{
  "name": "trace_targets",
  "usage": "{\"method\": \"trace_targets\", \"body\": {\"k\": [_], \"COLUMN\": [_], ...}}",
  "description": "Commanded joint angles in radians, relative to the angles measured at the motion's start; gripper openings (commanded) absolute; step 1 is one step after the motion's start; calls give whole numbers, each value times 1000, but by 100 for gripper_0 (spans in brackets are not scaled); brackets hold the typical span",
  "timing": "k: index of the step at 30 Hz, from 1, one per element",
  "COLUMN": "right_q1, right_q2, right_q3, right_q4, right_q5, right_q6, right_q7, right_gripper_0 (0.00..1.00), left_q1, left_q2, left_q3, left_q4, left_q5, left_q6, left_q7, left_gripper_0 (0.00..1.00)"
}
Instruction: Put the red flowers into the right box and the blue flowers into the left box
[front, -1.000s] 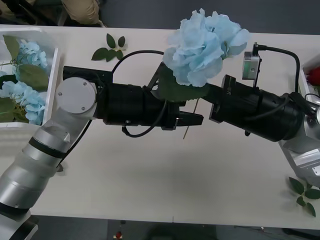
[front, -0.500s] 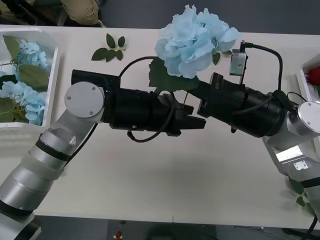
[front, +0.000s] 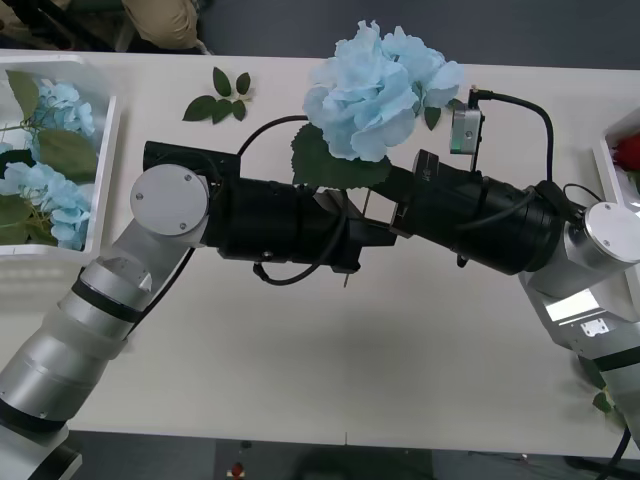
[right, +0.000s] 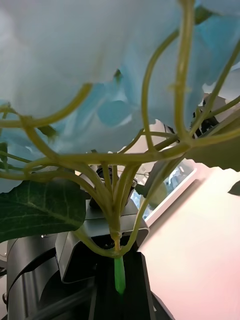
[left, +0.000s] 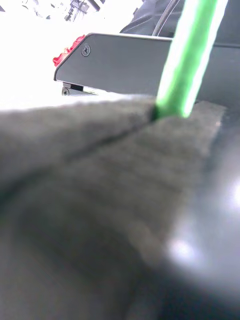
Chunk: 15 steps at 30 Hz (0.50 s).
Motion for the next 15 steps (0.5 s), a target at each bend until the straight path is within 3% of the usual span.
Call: {"method": "trace_targets", "body": {"k": [1, 8, 9, 10, 13, 15], "right_q1": [-33, -35, -35, -36, -40, -41], "right_q2": [0, -6, -6, -11, -23, -31], "right_q3": [1, -1, -2, -5, -8, -8], "right_q4": [-38, -38, -38, -38, -38, -38], "right_q5": [-4, -4, -4, -4, -9, -12], "right_q6": [9, 7, 7, 7, 7, 6], "right_q7": [23, 23, 23, 23, 23, 23], "right_gripper_0": [0, 1, 7, 32, 65, 77], "left_q1": [-24, -24, -24, -24, -24, -24], "left_q2": [-4, 10, 13, 19, 33, 39], "left_q3": [8, 14, 14, 16, 19, 22], "left_q4": [-12, -12, -12, -12, -10, -12], "left_q5": [6, 32, 36, 49, 67, 78], "left_q6": [3, 0, 0, 0, 0, 0], "left_q7": [17, 14, 12, 9, 3, 2], "left_gripper_0": [0, 0, 0, 0, 0, 0]}}
